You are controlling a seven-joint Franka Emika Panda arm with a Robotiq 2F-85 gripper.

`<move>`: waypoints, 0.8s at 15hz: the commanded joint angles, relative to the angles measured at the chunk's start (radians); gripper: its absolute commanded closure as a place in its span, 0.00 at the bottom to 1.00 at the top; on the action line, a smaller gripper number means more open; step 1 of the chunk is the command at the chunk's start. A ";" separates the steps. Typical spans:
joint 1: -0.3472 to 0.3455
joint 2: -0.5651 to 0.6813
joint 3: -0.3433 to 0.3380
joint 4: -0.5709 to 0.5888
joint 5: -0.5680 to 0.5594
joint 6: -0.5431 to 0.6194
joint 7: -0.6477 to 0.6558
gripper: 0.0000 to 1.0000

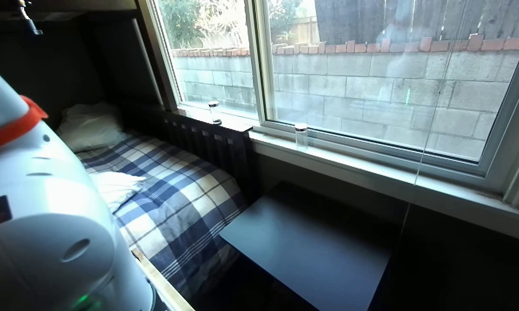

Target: Move the rope upwards

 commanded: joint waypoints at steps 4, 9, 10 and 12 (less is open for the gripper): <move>0.000 0.041 -0.026 0.065 0.084 0.036 -0.055 0.00; -0.005 0.078 -0.039 0.100 0.169 0.055 -0.123 0.44; -0.009 0.087 -0.040 0.109 0.181 0.053 -0.129 0.51; -0.018 0.102 -0.040 0.125 0.203 0.056 -0.145 0.67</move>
